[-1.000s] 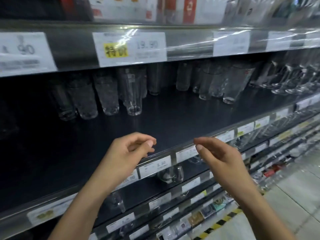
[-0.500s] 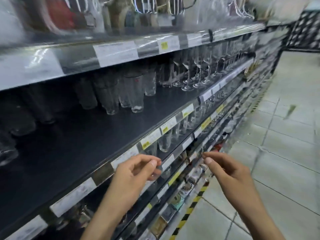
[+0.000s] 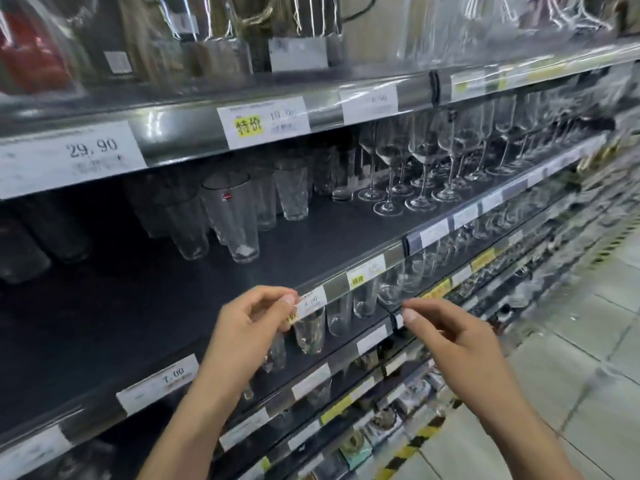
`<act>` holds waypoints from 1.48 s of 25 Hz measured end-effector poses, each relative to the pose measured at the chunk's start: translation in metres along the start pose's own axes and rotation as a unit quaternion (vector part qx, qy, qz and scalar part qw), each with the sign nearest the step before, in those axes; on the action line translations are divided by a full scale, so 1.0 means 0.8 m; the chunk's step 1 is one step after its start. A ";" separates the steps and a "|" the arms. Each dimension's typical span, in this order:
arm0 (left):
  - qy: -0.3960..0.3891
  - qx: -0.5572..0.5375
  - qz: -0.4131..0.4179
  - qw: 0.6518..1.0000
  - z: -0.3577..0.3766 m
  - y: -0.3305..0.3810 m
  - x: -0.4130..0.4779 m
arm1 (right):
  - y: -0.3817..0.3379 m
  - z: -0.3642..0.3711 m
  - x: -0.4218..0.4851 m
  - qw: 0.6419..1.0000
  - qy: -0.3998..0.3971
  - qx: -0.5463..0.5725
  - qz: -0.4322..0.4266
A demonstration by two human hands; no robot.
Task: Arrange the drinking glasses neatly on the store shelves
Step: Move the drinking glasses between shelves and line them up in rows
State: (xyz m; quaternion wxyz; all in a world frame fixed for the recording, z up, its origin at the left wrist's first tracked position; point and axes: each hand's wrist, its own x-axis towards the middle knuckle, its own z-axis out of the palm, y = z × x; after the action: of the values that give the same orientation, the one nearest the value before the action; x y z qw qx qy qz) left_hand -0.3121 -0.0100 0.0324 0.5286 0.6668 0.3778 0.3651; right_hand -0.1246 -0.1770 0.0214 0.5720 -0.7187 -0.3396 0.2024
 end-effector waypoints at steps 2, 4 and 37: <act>0.060 -0.004 -0.014 0.998 -0.003 0.000 0.035 | -0.003 0.006 0.041 0.999 -0.038 -0.012 -0.018; 0.111 -0.012 -0.024 0.993 -0.007 0.000 0.068 | -0.006 0.016 0.088 0.997 -0.064 -0.021 -0.034; 0.432 0.086 -0.033 0.897 0.053 -0.017 0.225 | 0.003 0.187 0.458 0.944 -0.323 -0.025 -0.061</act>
State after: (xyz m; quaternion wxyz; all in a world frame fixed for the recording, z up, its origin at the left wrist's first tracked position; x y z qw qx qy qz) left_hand -0.1957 0.1339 0.0271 0.2655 0.4733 0.6212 0.5653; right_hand 0.0261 0.1887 0.0152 0.4249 -0.6067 -0.5545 0.3794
